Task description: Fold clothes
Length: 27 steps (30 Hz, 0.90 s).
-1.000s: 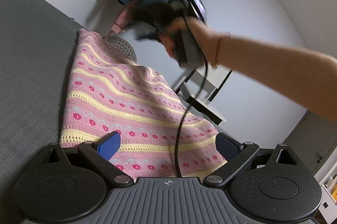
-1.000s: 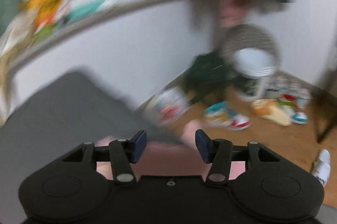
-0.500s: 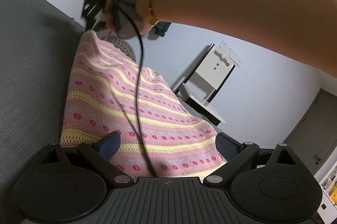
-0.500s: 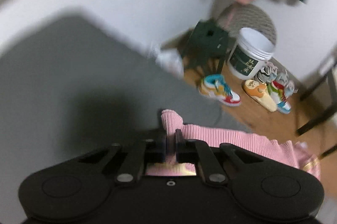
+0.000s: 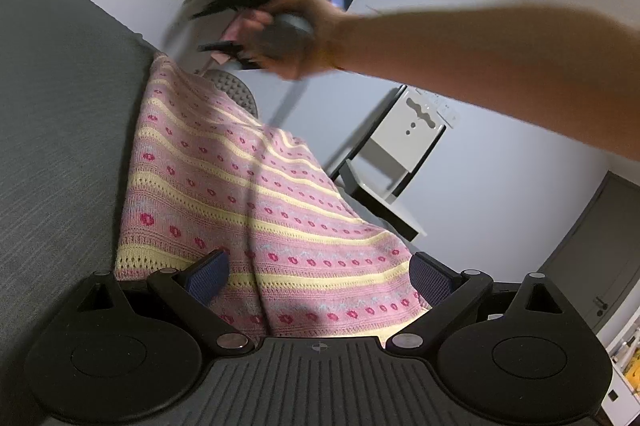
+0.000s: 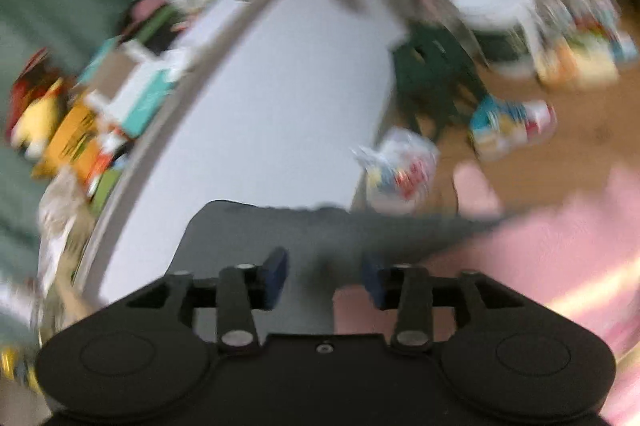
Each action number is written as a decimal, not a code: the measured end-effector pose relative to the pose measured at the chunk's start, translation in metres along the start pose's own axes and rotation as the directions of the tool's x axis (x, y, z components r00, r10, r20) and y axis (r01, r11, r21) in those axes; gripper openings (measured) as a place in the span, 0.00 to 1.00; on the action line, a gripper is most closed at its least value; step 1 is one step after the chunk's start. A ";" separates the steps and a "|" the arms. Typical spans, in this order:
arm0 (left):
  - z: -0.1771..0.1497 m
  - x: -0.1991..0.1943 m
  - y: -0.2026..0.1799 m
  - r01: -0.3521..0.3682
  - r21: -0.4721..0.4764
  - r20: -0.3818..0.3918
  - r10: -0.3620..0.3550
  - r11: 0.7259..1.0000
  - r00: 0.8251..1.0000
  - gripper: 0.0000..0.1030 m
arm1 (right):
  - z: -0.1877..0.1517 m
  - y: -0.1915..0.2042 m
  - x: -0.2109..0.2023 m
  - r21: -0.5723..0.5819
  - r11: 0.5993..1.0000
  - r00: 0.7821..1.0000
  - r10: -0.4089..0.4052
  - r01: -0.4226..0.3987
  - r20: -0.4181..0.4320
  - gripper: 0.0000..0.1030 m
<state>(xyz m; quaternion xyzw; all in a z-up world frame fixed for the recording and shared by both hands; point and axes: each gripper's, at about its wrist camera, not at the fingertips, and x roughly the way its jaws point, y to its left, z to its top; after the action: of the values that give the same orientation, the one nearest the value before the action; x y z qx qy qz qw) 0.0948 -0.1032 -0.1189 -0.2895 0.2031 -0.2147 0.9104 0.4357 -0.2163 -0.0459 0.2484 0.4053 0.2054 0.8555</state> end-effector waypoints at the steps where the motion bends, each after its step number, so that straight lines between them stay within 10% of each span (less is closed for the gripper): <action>1: 0.000 0.000 0.000 0.000 0.000 0.000 0.000 1.000 1.000 0.94 | 0.007 -0.003 -0.016 -0.056 0.998 1.000 -0.011 0.011 0.009 0.59; 8: 0.002 0.001 0.002 -0.003 0.002 -0.004 0.003 1.000 1.000 0.94 | 0.012 -0.080 -0.124 -0.267 0.947 0.979 -0.199 0.180 -0.046 0.62; 14: 0.002 0.002 0.005 -0.002 -0.001 -0.006 0.002 1.000 1.000 0.94 | -0.033 -0.139 -0.149 -0.192 0.959 0.960 -0.239 0.209 -0.148 0.52; 16: 0.002 0.001 0.005 -0.001 -0.003 -0.006 0.001 1.000 1.000 0.94 | -0.047 -0.143 -0.147 -0.186 0.965 0.960 -0.220 0.188 -0.173 0.32; 17: 0.001 0.000 0.004 0.000 -0.004 -0.006 0.000 1.000 1.000 0.94 | -0.053 -0.140 -0.143 -0.210 0.956 0.952 -0.244 0.204 -0.184 0.05; 24: -0.001 -0.002 0.003 -0.001 -0.004 -0.007 0.000 1.000 1.000 0.94 | -0.062 -0.143 -0.136 -0.104 0.946 0.942 -0.317 0.306 -0.107 0.07; 27: 0.001 -0.002 0.001 -0.001 -0.007 -0.009 0.000 1.000 1.000 0.94 | -0.068 -0.138 -0.168 -0.049 0.965 0.965 -0.259 0.257 -0.037 0.49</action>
<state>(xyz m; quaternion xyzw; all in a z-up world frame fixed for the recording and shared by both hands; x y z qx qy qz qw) 0.0936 -0.1010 -0.1187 -0.2917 0.2079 -0.2150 0.9085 0.3042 -0.4009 -0.0654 0.1702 0.4477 0.1066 0.8714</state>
